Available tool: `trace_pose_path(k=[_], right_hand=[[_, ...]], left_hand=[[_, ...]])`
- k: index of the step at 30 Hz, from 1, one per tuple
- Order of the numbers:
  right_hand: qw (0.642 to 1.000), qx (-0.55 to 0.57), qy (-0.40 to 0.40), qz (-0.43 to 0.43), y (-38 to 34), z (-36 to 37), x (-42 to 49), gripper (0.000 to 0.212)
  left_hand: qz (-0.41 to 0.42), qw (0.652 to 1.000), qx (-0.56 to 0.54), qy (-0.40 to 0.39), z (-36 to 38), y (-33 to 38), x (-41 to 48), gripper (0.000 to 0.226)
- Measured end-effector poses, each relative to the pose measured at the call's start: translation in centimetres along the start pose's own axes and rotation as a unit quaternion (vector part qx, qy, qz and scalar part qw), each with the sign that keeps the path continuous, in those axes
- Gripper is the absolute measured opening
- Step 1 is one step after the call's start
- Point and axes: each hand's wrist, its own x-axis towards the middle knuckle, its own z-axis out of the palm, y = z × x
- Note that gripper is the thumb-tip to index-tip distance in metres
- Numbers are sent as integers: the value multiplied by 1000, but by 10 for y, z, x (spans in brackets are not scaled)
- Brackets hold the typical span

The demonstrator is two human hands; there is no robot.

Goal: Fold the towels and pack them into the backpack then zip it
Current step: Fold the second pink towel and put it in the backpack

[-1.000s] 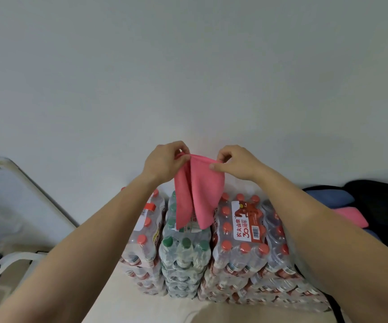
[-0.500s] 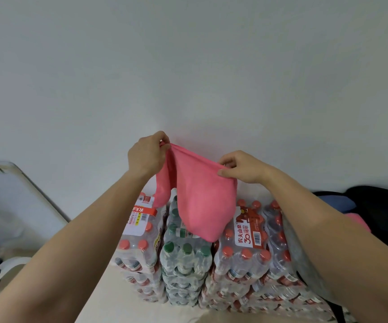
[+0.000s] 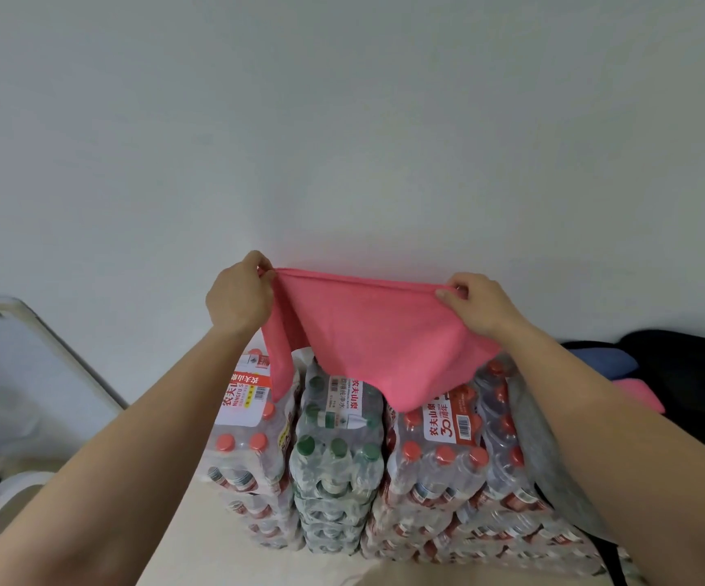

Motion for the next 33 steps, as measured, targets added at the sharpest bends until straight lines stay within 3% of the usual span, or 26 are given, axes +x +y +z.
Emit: trace_pose_path(k=[7, 14, 25, 33], right_hand=[[996, 42, 73, -22, -18, -3, -12, 26], [995, 43, 92, -7, -20, -1, -20, 28], [999, 8, -29, 39, -2, -1, -14, 26], [983, -123, -52, 123, 40, 89, 0, 20]], left_hand=[[61, 996, -67, -13, 7, -15, -9, 15], [52, 980, -152, -115, 5, -10, -21, 12], [50, 955, -94, -278, 1, -33, 3, 12], [27, 967, 51, -250, 87, -66, -7, 23]])
